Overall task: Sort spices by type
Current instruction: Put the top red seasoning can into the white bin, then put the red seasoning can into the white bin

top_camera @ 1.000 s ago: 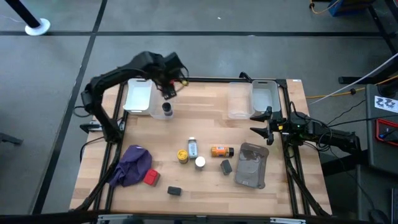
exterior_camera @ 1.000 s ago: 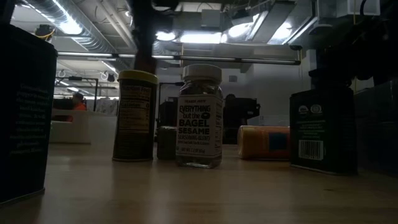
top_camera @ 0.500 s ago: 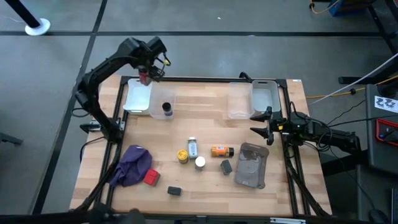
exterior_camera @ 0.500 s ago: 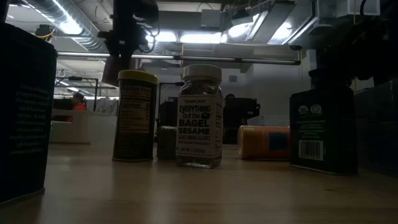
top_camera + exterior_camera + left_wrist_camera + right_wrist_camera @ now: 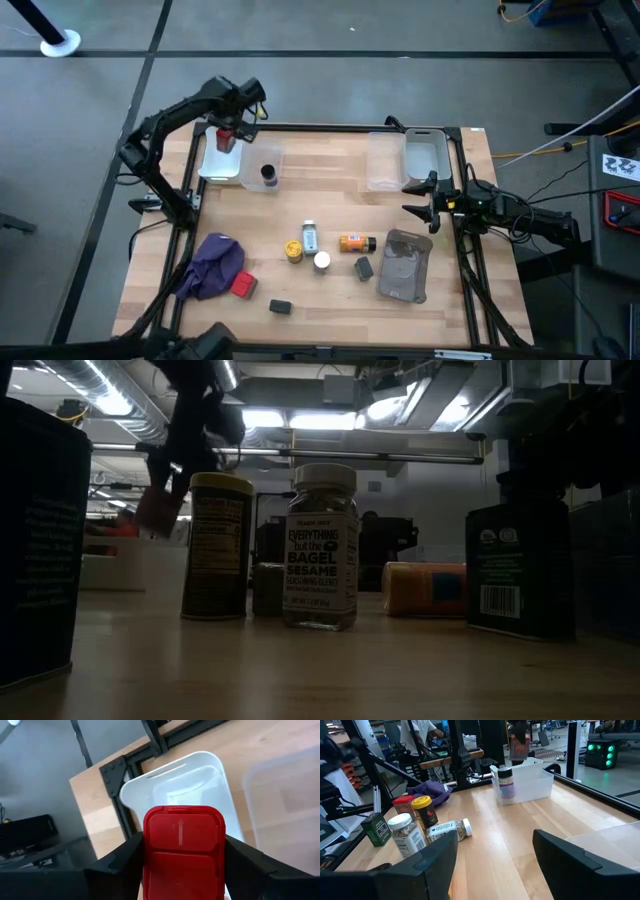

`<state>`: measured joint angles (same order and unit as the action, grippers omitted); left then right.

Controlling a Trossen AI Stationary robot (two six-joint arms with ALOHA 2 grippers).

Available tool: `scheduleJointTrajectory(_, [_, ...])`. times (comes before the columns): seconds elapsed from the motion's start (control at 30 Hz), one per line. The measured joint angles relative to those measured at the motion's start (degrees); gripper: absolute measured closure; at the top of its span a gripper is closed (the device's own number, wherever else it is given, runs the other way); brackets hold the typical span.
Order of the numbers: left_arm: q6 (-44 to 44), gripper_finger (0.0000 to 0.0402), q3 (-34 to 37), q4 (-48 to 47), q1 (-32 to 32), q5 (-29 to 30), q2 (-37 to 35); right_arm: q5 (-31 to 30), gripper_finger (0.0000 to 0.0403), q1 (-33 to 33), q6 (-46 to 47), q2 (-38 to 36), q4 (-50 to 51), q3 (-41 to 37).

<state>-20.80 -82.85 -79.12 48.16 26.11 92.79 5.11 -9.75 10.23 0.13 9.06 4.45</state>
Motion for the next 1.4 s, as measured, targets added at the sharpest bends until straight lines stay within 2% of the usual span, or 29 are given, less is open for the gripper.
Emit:
scheduleJointTrajectory(0.27, [0.5, 0.0197, 10.8, 13.2, 2.9, 0.0, 0.0, 0.0, 0.0143, 0.0, 0.0, 0.0, 0.0, 0.0])
scheduleJointTrajectory(0.53, [-2.0, 0.0195, 16.1, 21.3, 4.5, -1.4, 0.0, 0.0, 0.0143, 0.0, 0.0, 0.0, 0.0, 0.0])
scheduleJointTrajectory(1.0, [-5.5, 0.0159, 16.9, 22.7, 4.3, -1.9, 0.0, 0.0, 0.0143, 0.0, 0.0, 0.0, 0.0, 0.0])
scheduleJointTrajectory(1.27, [-2.6, 0.0149, 16.8, 22.7, 4.4, -1.9, 0.0, 0.0, 0.0143, 0.0, 0.0, 0.0, 0.0, 0.0])
scheduleJointTrajectory(1.4, [-1.4, 0.0150, 15.1, 19.8, 4.4, -1.9, 0.0, 0.0, 0.0143, 0.0, 0.0, 0.0, 0.0, 0.0])
